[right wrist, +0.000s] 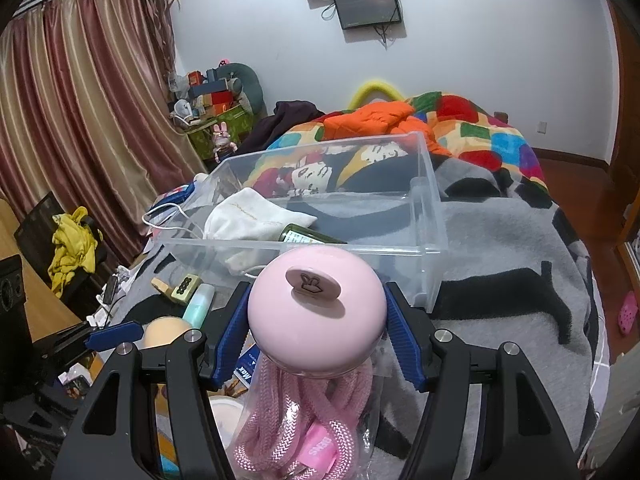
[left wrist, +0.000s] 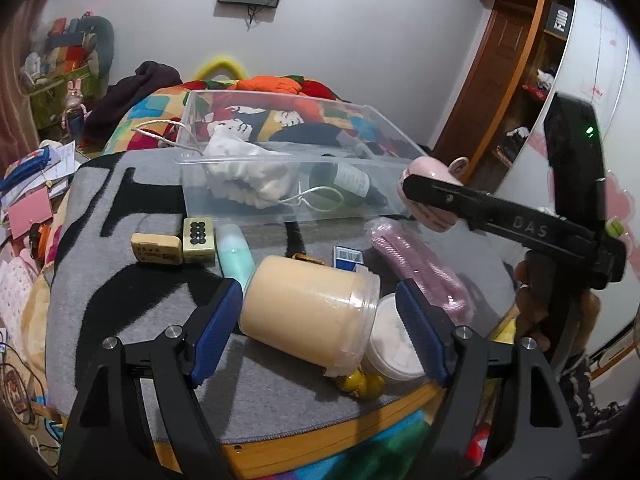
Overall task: Organize objects
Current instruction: 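Close the left gripper on the cream tub while the right gripper holds the pink container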
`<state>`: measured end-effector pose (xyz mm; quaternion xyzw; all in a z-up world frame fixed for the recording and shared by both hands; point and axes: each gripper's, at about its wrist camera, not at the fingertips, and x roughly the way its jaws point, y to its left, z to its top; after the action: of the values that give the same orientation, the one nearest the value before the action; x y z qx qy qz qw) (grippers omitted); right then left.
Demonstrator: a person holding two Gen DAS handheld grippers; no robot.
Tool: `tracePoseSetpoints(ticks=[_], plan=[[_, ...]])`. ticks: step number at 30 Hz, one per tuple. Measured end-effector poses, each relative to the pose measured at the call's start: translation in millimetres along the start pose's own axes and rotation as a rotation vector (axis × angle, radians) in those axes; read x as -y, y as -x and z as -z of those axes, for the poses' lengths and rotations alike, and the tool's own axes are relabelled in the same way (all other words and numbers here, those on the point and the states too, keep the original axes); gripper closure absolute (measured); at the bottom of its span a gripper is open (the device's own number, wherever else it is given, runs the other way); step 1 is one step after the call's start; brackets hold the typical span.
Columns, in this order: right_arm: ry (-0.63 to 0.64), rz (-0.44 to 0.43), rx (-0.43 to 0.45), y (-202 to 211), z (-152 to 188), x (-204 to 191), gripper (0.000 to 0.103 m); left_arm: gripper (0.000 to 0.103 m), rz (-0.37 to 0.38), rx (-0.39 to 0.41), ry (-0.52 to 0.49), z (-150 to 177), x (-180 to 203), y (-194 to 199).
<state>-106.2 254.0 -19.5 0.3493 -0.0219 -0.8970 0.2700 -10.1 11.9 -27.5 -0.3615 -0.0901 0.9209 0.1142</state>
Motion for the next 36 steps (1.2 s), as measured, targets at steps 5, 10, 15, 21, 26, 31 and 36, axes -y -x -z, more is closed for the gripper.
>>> tracePoseSetpoints(ticks=[5,10,15,21,26,31,36], plan=[[0.009,-0.004,-0.002,0,-1,-2,0.043,0.025,-0.009,-0.035,0.006,3,-3,-11],[0.005,-0.007,-0.006,-1,0,-3,0.043,0.03,0.011,-0.079,0.045,7,-12,-26],[0.012,-0.006,-0.009,-1,2,-4,0.043,0.032,0.009,-0.069,0.054,10,-13,-29],[0.01,-0.008,-0.007,-1,2,-5,0.043,0.038,-0.042,-0.017,0.029,3,-10,-13],[0.02,-0.012,0.0,1,-2,-8,0.043,0.038,-0.055,0.039,0.022,-10,-9,4],[0.036,-0.01,0.017,4,-8,-12,0.043,0.038,-0.065,0.085,0.02,-26,-9,15],[0.047,-0.014,0.041,5,-21,-13,0.043,0.038,-0.063,0.118,0.035,-41,-12,20]])
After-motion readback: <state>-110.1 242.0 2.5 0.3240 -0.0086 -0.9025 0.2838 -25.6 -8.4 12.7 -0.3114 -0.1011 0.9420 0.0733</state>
